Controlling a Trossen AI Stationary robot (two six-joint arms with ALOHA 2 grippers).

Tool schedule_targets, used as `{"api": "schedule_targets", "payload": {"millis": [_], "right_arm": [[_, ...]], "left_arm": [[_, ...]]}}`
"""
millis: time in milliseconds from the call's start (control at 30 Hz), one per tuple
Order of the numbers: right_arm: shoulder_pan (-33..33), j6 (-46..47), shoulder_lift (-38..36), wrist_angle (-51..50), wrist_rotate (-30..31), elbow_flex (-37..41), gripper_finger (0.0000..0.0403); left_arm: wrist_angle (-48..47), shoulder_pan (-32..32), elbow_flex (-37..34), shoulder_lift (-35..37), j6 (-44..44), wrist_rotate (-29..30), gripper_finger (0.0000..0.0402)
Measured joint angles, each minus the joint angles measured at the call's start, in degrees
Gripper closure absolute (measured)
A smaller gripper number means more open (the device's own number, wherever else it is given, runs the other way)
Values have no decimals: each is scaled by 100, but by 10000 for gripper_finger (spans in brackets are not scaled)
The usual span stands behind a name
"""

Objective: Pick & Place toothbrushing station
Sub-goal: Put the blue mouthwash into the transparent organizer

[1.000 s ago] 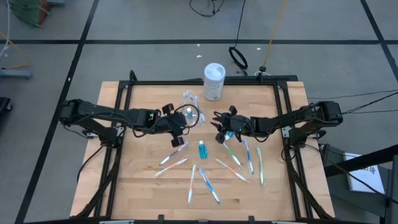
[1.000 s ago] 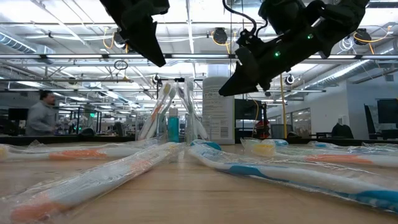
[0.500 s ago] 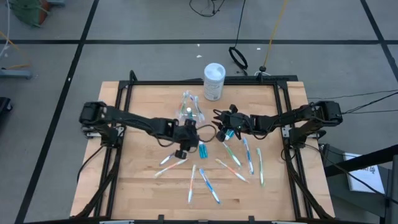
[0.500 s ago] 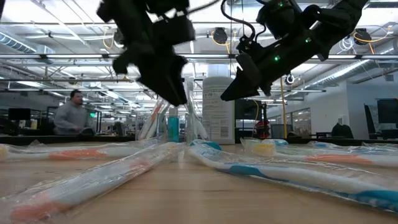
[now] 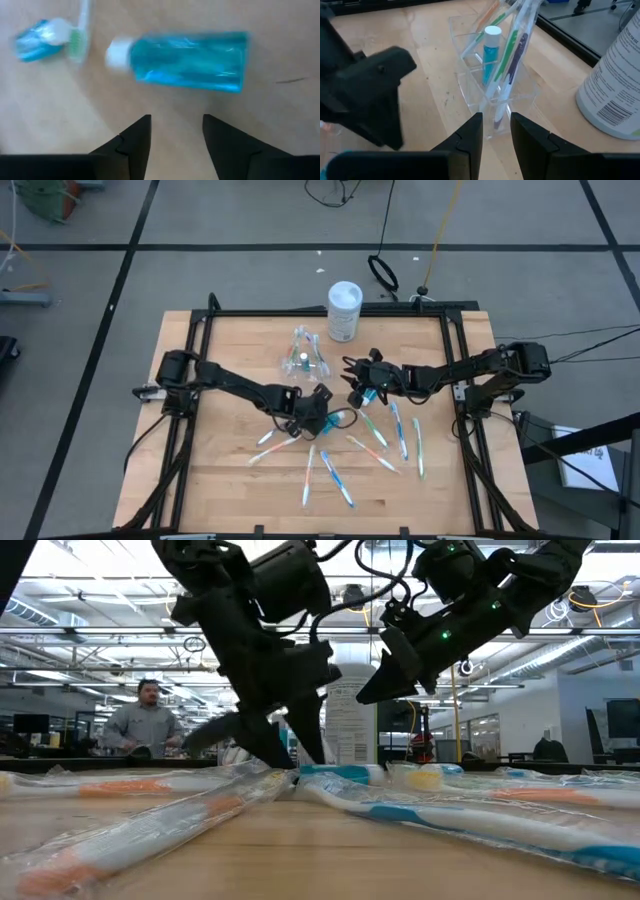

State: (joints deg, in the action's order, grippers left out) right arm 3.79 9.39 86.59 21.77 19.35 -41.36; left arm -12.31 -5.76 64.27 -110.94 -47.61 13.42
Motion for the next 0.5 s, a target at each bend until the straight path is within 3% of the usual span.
{"api": "schedule_targets", "payload": {"millis": [133, 400, 500], "right_arm": [[0, 0, 0, 8, 0, 0, 312], [0, 0, 0, -21, 2, 0, 312], [0, 0, 0, -23, 2, 0, 312]], "left_arm": [[149, -141, -18, -7, -48, 766, 192], [-102, -427, 108, 113, 129, 1531, 166], [-480, -501, 492, 141, 623, 1303, 165]]}}
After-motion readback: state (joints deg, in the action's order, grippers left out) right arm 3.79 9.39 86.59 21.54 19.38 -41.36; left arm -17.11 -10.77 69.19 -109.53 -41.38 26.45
